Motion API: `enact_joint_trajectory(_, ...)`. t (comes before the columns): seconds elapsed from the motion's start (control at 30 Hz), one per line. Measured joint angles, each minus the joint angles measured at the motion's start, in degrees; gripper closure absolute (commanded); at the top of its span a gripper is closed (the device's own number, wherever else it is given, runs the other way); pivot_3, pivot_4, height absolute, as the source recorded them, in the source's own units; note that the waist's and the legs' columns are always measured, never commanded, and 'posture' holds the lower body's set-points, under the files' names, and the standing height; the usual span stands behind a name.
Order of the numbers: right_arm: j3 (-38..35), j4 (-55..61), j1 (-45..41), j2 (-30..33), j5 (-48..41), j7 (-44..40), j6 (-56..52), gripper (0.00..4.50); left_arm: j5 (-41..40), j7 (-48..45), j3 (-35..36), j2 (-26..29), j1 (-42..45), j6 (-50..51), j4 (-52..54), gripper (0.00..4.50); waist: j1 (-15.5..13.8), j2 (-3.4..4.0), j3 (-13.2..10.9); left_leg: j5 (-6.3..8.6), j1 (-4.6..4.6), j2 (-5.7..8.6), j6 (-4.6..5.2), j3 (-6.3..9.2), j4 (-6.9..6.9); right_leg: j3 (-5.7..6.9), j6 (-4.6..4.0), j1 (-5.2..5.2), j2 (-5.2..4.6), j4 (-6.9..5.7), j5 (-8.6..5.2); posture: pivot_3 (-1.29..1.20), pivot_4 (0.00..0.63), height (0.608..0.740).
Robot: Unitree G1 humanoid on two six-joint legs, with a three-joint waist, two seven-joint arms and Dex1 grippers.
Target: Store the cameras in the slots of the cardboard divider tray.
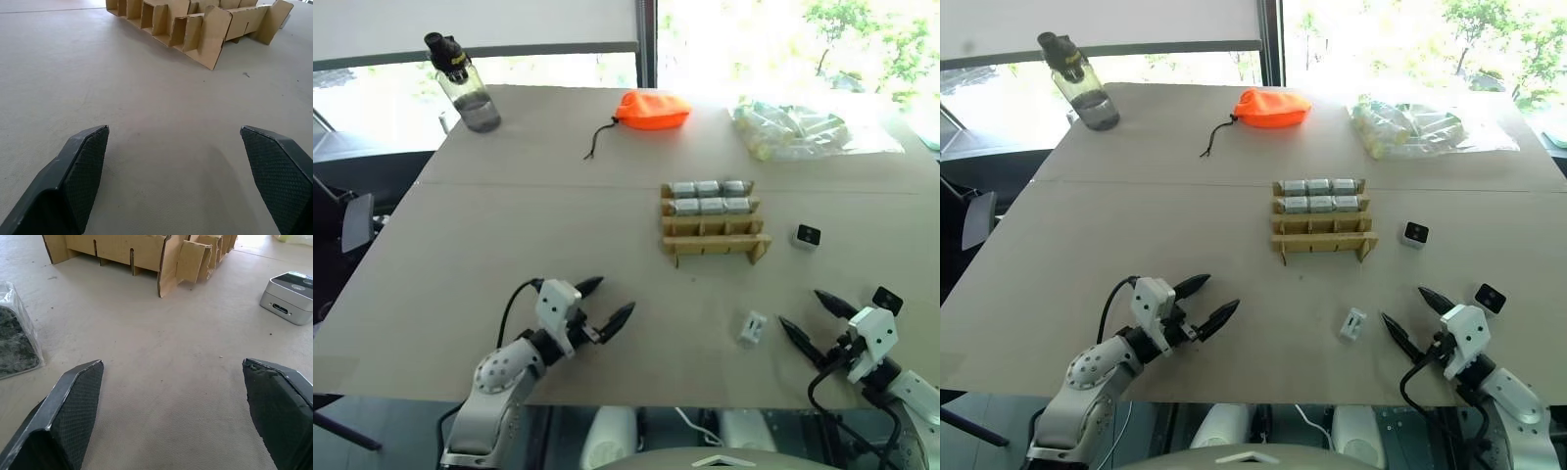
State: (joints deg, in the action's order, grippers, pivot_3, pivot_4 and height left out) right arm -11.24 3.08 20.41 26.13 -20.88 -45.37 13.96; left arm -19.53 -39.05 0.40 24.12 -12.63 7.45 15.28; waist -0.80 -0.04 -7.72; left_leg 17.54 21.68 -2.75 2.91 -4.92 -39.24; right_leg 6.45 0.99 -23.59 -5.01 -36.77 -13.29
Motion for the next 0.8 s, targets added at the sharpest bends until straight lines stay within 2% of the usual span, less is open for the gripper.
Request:
enact_joint_trajectory(0.13, -0.75, 0.04, 0.21, 3.62, -2.40, -4.13, -0.88, 0.00, -1.80, -3.43, 0.27, 2.21, -0.95, 0.02, 0.28, 0.03, 0.03, 0.03, -0.05, 0.00, 0.00, 0.00, 0.00, -0.03, 0.00, -0.01, -0.01, -0.01, 0.00, 0.00, 0.00, 0.00, 0.150, 0.726)
enact_joint_trajectory(0.2, -0.82, 0.09, -0.19, 7.89, -4.24, -9.07, -1.76, 0.00, -4.25, -7.89, 0.29, 4.79, -2.42, -0.04, 1.26, 0.03, 0.13, 0.05, -0.13, 0.01, 0.02, 0.00, 0.01, -0.09, 0.00, -0.04, -0.02, -0.07, 0.00, 0.00, -0.01, 0.00, 0.150, 0.726)
enact_joint_trajectory(0.5, 0.84, -2.67, -12.56, 25.51, -4.31, -29.53, -1.58, 0.00, -11.42, -23.35, 2.54, 15.58, -4.17, 0.07, 6.02, 0.03, -0.08, 0.01, -0.28, 0.00, 0.08, -0.01, 0.01, -0.04, -0.02, 0.02, 0.00, -0.09, 0.05, 0.03, 0.00, 0.00, 0.150, 0.726)
enact_joint_trajectory(0.57, 3.09, -4.57, -17.39, 28.24, -3.52, -34.75, -0.97, 0.00, -13.78, -26.98, 3.75, 18.30, -4.84, 0.54, 8.34, 0.03, -0.03, -0.10, -0.45, -0.01, 0.09, -0.01, -0.01, -0.05, -0.04, 0.02, 0.01, -0.10, 0.04, 0.05, 0.01, 0.00, 0.150, 0.726)
enact_joint_trajectory(0.7, 6.35, -5.89, -23.08, 30.00, -2.73, -39.90, -0.34, 0.00, -14.30, -30.99, 4.42, 21.39, -5.96, -0.10, 10.08, 0.03, 0.01, -0.06, -0.50, -0.09, 0.08, 0.00, -0.14, -0.09, -0.04, 0.00, 0.02, -0.10, 0.05, 0.05, 0.01, 0.00, 0.150, 0.726)
enact_joint_trajectory(0.73, 11.41, -5.82, -28.82, 31.39, -1.67, -42.96, -0.01, 0.00, -14.35, -32.72, 5.05, 22.34, -6.16, -0.43, 10.55, 0.03, -0.02, -0.03, -0.65, -0.16, 0.09, -0.01, -0.25, -0.08, -0.08, 0.02, 0.02, -0.10, 0.04, 0.04, 0.02, 0.00, 0.150, 0.726)
enact_joint_trajectory(0.8, 15.33, -4.96, -32.54, 33.61, -1.14, -43.30, 0.42, 0.00, -14.35, -33.22, 5.98, 22.98, -5.24, -0.55, 11.01, 0.03, 0.00, 0.01, -0.67, -0.16, 0.08, -0.01, -0.25, -0.07, -0.09, 0.02, 0.02, -0.09, 0.03, 0.04, 0.01, 0.00, 0.150, 0.726)
